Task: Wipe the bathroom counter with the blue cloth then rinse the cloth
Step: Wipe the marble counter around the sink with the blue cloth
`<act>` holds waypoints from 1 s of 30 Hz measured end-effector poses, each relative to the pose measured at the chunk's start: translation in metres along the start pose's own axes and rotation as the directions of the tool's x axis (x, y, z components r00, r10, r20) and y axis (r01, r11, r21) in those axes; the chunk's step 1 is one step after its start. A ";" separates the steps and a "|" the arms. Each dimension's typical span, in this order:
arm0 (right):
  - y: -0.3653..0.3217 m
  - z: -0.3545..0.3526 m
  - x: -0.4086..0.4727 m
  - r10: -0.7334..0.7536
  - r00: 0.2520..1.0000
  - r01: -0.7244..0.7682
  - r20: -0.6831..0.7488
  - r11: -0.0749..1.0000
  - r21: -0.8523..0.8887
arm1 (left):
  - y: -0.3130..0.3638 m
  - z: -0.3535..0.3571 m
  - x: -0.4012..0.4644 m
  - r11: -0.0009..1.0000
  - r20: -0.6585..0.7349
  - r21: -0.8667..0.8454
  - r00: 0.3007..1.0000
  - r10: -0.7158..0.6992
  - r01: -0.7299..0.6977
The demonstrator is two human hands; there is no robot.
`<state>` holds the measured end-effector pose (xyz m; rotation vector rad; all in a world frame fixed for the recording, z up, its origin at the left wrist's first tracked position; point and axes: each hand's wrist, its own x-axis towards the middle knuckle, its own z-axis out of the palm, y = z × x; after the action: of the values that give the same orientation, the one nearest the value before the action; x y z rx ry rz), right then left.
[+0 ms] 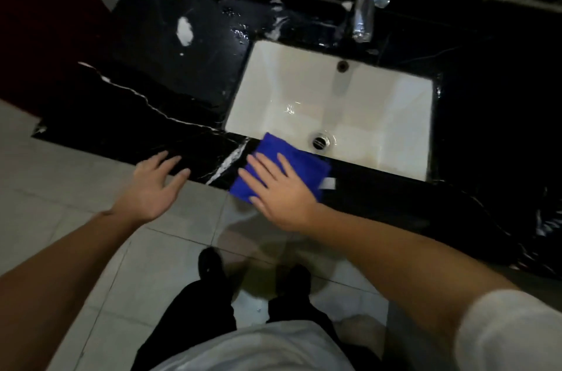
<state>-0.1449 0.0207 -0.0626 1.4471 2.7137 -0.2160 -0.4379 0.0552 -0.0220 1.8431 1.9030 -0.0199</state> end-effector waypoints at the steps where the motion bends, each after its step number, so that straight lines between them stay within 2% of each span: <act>1: -0.014 -0.002 0.018 0.004 1.000 -0.004 0.019 1.000 -0.013 | -0.005 -0.007 0.004 1.000 -0.008 0.005 1.000 0.020 -0.020; 5: -0.055 -0.008 0.076 -0.013 0.998 0.013 0.053 1.000 0.003 | -0.028 -0.032 0.013 0.996 -0.037 -0.016 0.996 0.085 -0.085; 8: -0.079 -0.005 0.116 -0.022 1.000 0.022 0.013 1.000 0.006 | -0.081 -0.048 0.023 0.996 -0.120 -0.081 0.993 0.019 -0.029; 11: -0.111 -0.008 0.165 -0.026 1.000 0.026 0.017 1.000 -0.005 | -0.150 -0.072 0.036 0.996 -0.128 -0.082 0.990 -0.052 0.042; 13: -0.129 -0.011 0.187 0.041 0.999 -0.042 0.027 0.999 0.017 | -0.181 -0.079 0.042 0.996 -0.131 -0.086 0.991 -0.040 0.029; 17: -0.172 -0.014 0.235 0.192 0.980 -0.194 0.052 0.981 0.025 | -0.229 -0.093 0.057 0.971 -0.143 -0.233 0.985 -0.092 0.057; 22: -0.211 -0.018 0.292 0.233 0.971 -0.235 0.054 0.971 0.039 | -0.238 -0.096 0.064 0.930 -0.105 -0.363 0.989 -0.105 0.061; 30: -0.244 -0.024 0.374 0.205 0.978 -0.208 0.040 0.972 0.110 | -0.238 -0.093 0.059 0.911 -0.145 -0.411 0.985 -0.092 0.025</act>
<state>-0.5558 0.1977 -0.0599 1.7283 2.5415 -0.3815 -0.6912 0.1209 -0.0367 1.5393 1.8914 0.4871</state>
